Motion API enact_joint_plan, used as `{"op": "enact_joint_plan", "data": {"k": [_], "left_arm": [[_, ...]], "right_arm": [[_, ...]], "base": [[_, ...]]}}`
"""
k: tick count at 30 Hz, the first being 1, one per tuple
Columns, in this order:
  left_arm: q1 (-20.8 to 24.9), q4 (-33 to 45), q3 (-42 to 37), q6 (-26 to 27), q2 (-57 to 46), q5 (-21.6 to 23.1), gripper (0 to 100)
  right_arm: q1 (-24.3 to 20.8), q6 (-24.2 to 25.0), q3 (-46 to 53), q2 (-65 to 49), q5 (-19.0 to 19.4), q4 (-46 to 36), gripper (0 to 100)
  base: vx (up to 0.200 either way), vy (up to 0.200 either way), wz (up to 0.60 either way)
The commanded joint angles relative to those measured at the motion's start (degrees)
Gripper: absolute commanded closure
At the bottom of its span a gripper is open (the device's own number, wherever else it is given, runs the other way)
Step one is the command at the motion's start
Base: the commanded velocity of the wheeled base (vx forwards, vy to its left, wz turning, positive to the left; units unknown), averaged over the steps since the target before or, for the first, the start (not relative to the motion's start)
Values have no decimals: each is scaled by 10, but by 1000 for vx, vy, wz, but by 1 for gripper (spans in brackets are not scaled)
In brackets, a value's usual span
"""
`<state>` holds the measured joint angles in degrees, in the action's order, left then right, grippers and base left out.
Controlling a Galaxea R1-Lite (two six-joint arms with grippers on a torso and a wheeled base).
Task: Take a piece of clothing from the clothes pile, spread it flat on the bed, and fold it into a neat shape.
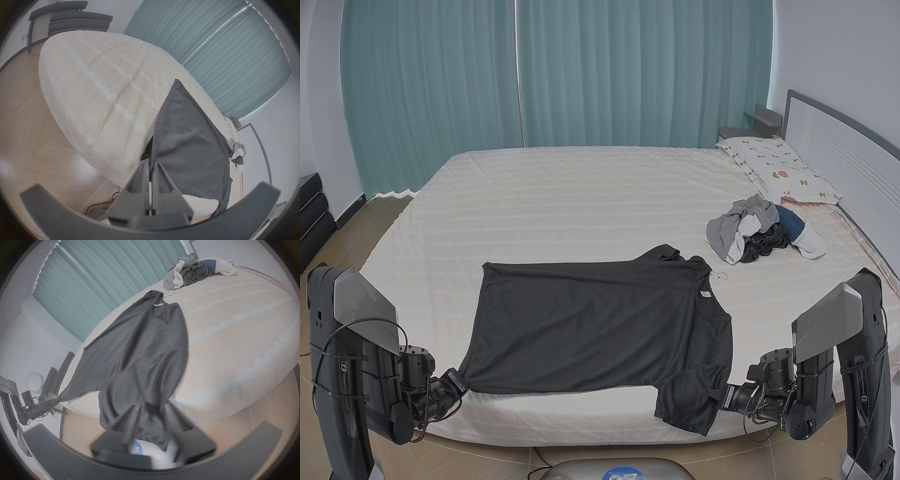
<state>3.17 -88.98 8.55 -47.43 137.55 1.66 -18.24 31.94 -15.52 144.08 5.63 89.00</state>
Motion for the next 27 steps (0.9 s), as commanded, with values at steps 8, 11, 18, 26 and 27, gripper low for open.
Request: {"op": "enact_joint_plan", "data": {"k": [8, 11, 18, 26, 27], "left_arm": [[0, -7, -1, -1, 0, 0, 100], [-1, -7, 0, 1, -2, -2, 100], [-6, -7, -8, 10, -3, -3, 100], [-6, -7, -51, 81, -2, -7, 100], [-5, -7, -60, 92, -4, -7, 100]], "right_arm": [[28, 2, 60, -38, 8, 6, 100], [56, -7, 85, -57, 31, 6, 100], [96, -65, 138, -69, 102, 6, 100], [102, -99, 155, -77, 108, 6, 100], [104, -98, 155, -82, 109, 6, 100]], "base": [[0, 0, 0], [0, 0, 0], [0, 0, 0], [0, 0, 0], [0, 0, 0]]}}
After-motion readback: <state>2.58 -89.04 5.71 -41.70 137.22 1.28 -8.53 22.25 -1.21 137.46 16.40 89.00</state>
